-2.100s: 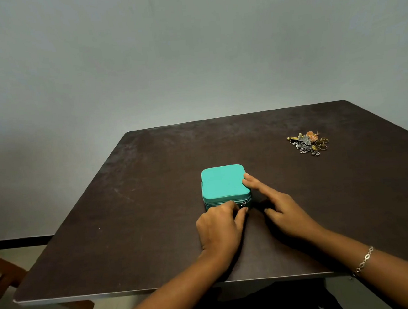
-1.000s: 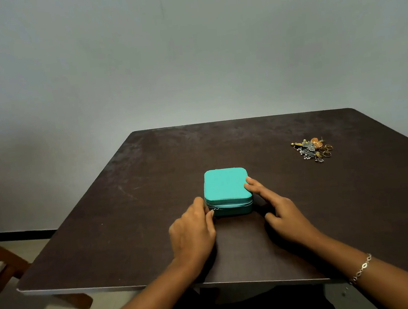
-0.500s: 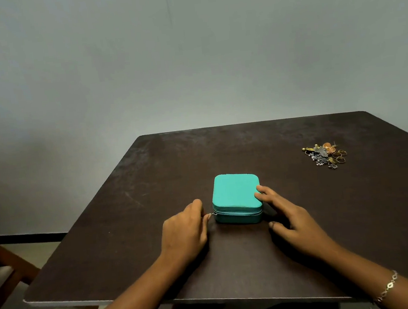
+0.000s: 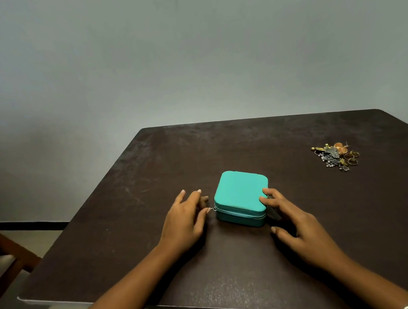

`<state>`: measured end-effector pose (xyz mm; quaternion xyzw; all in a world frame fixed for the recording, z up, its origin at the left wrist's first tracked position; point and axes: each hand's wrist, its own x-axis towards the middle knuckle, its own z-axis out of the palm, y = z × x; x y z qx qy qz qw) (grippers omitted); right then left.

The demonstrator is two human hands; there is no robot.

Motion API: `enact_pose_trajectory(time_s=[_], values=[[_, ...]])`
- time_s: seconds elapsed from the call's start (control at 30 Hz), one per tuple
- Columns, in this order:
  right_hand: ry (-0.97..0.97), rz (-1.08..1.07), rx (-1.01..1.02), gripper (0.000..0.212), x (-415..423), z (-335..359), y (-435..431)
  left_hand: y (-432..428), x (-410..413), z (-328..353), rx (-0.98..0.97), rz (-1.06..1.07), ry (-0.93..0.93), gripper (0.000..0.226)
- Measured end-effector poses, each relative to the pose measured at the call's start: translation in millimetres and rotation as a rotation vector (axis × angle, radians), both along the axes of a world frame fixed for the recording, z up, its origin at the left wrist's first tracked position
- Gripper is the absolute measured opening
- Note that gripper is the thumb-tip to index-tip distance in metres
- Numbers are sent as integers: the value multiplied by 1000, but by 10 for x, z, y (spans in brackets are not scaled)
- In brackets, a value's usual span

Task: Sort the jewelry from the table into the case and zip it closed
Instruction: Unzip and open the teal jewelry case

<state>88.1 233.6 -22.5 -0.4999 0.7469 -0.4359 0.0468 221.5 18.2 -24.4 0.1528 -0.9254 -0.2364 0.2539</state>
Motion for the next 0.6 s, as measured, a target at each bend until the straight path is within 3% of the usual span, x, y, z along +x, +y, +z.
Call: enact_pose_trajectory(time_s=[0.1, 0.27, 0.43, 0.53, 0.6], values=[[-7, -1, -5, 62, 2, 10, 1, -27, 5, 72, 327, -163, 1, 14], [-71, -1, -16, 51, 11, 23, 2, 36, 55, 87, 565, -237, 75, 17], [-99, -44, 23, 67, 17, 26, -6, 169, 138, 60, 551, -234, 107, 15], [-57, -91, 11, 49, 28, 7, -30, 199, 132, 42, 505, -194, 109, 15], [-26, -128, 10, 49, 26, -21, -43, 167, 122, 51, 469, -189, 98, 19]])
